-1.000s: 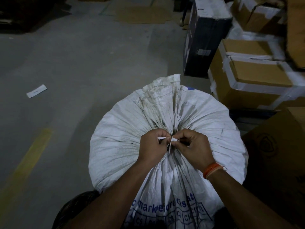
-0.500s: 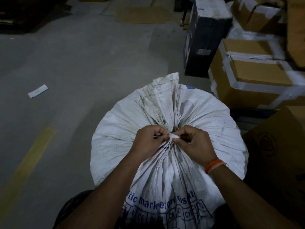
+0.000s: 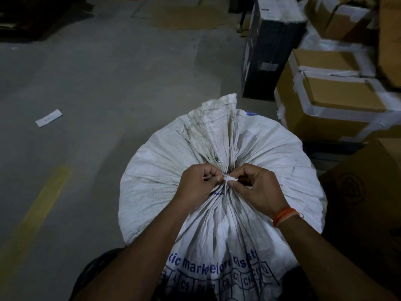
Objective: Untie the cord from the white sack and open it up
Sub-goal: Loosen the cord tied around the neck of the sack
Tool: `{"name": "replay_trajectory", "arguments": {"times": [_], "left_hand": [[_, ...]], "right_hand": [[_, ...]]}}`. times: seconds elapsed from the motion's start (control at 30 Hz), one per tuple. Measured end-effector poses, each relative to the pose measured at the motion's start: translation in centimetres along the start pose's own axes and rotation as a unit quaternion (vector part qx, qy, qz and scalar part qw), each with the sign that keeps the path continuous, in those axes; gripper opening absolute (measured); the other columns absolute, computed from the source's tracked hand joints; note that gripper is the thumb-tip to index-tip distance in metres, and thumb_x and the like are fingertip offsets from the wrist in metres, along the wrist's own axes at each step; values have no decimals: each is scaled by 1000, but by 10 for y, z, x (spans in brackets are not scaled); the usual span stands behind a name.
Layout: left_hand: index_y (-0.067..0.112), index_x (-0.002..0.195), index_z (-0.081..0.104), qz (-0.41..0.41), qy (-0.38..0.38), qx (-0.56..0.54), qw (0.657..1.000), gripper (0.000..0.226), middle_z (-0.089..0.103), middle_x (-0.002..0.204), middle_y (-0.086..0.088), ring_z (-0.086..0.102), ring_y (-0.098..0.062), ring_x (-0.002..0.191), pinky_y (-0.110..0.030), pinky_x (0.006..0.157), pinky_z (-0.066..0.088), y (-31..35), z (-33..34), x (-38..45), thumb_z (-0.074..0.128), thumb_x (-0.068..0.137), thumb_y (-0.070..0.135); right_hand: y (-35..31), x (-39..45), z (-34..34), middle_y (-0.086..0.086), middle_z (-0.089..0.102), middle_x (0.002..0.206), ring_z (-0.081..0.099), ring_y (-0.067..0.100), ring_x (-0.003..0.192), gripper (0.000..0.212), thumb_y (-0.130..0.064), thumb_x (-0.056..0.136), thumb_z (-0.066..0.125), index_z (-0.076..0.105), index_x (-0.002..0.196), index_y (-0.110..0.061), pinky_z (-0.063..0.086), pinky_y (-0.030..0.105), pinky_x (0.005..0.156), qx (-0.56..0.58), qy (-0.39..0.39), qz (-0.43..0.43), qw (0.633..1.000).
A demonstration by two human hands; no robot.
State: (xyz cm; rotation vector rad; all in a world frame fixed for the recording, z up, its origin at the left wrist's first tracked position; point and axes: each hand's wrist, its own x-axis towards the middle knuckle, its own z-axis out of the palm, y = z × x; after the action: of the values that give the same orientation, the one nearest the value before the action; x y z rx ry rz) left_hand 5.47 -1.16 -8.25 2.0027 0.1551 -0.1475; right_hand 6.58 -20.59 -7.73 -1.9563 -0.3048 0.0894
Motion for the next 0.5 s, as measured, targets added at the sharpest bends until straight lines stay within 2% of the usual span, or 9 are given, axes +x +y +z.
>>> {"name": "replay_trajectory", "arguments": {"times": [0.1,0.23,0.33,0.5], "left_hand": [[18,81,78,-6,1,-14,1000,9,78,79,2,72,-10,77,-28,75,55,-1,2,-2,76,90,16],[19,81,78,-16,9,-16,1000,10,79,80,3,75,-17,81,-32,77,58,-4,6,-2,76,90,18],[17,82,79,-22,15,-17,999,10,78,79,2,74,-16,79,-29,74,56,-5,8,-2,76,91,18],[17,81,79,-22,14,-14,1000,10,77,76,5,69,-8,72,-24,70,54,-5,9,-3,76,91,16]], "right_hand": [[1,-1,0,-2,77,86,73,6,82,11,-7,81,82,77,88,-14,57,17,78,-6,1,-2,1000],[1,-2,2,-6,76,87,72,5,84,13,-9,82,82,76,88,-18,58,19,79,-28,7,-12,1000],[3,-2,5,-6,76,87,72,5,84,14,-8,81,81,76,88,-19,58,19,79,-34,12,-15,999],[4,-3,6,-7,77,84,72,3,81,11,-8,80,83,79,88,-15,57,16,76,-30,20,-2,999]]}}
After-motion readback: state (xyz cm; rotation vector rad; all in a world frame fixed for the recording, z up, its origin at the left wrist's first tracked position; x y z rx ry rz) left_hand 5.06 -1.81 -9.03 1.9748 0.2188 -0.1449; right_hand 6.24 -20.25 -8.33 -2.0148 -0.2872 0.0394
